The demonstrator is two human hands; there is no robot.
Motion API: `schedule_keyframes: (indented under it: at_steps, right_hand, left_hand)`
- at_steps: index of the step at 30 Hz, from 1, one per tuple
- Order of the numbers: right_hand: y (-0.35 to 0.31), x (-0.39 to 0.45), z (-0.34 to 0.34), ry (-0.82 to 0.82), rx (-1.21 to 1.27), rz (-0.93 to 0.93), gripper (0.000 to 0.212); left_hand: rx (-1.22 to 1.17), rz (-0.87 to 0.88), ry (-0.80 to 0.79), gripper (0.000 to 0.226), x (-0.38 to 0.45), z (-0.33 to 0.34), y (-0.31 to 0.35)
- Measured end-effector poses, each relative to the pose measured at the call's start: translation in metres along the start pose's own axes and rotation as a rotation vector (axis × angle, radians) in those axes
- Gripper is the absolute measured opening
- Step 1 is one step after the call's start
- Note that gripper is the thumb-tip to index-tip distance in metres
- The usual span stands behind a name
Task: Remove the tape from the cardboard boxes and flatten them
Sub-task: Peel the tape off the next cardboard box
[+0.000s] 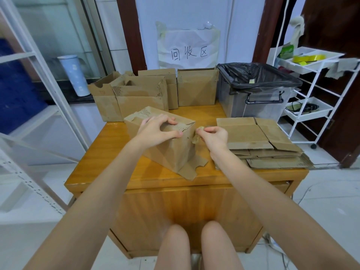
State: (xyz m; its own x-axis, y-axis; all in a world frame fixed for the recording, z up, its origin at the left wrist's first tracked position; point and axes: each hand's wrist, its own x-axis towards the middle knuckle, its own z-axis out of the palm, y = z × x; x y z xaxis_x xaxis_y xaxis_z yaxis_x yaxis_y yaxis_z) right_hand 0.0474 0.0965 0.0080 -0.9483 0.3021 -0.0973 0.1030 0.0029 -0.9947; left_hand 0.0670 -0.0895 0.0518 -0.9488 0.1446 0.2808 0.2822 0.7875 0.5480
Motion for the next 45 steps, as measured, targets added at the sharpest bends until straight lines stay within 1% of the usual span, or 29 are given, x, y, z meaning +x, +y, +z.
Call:
schedule_keyframes:
  at_steps: [2,7,9,13,17,22,24,26,28,29,32,37,42,45]
  right_hand:
    - [0.001,-0.001,0.000,-0.019,-0.006,-0.048,0.019]
    - [0.001,-0.003,-0.002,-0.106,0.012,-0.021,0.013]
    - [0.002,-0.004,-0.005,-0.132,0.006,-0.042,0.009]
    - [0.003,-0.008,-0.008,-0.161,0.083,-0.092,0.018]
    - [0.003,-0.010,-0.003,-0.142,0.112,-0.047,0.018]
    - [0.006,-0.004,-0.007,-0.166,0.031,-0.035,0.008]
    - [0.006,-0.003,-0.008,-0.186,-0.021,-0.038,0.012]
    - [0.007,-0.002,-0.010,-0.169,-0.051,-0.033,0.022]
    - [0.006,-0.001,-0.011,-0.126,-0.038,-0.019,0.031]
    - [0.004,-0.001,-0.012,-0.112,-0.023,-0.008,0.032]
    - [0.000,-0.002,-0.015,-0.116,0.015,0.000,0.025]
    - [-0.005,0.000,-0.023,-0.104,0.043,-0.072,0.020]
    - [-0.014,0.004,-0.031,-0.110,0.018,-0.149,0.031]
    - [-0.020,0.006,-0.032,-0.097,-0.023,-0.203,0.030]
  left_hand:
    - [-0.002,0.005,0.005,0.038,0.000,0.000,0.000]
    - [-0.004,0.005,0.005,0.041,-0.001,0.000,0.002]
    - [0.001,0.009,0.006,0.041,-0.002,0.000,0.002]
    - [-0.007,-0.006,0.008,0.041,-0.003,0.000,0.003]
    - [-0.004,-0.007,0.008,0.042,-0.004,0.000,0.005]
    - [0.007,-0.008,0.015,0.042,-0.003,0.000,0.004]
    - [0.011,-0.013,0.017,0.041,-0.003,0.000,0.004]
    - [0.009,-0.028,0.026,0.041,-0.003,0.002,0.006]
    - [0.015,-0.036,0.059,0.039,-0.004,0.006,0.007]
    - [0.025,-0.039,0.084,0.038,-0.004,0.008,0.008]
    - [0.073,-0.061,0.159,0.037,-0.002,0.016,0.012]
    - [0.175,-0.103,0.251,0.040,0.002,0.028,0.019]
    - [0.264,-0.145,0.310,0.043,0.010,0.039,0.024]
    - [0.367,-0.163,0.325,0.040,0.014,0.050,0.029]
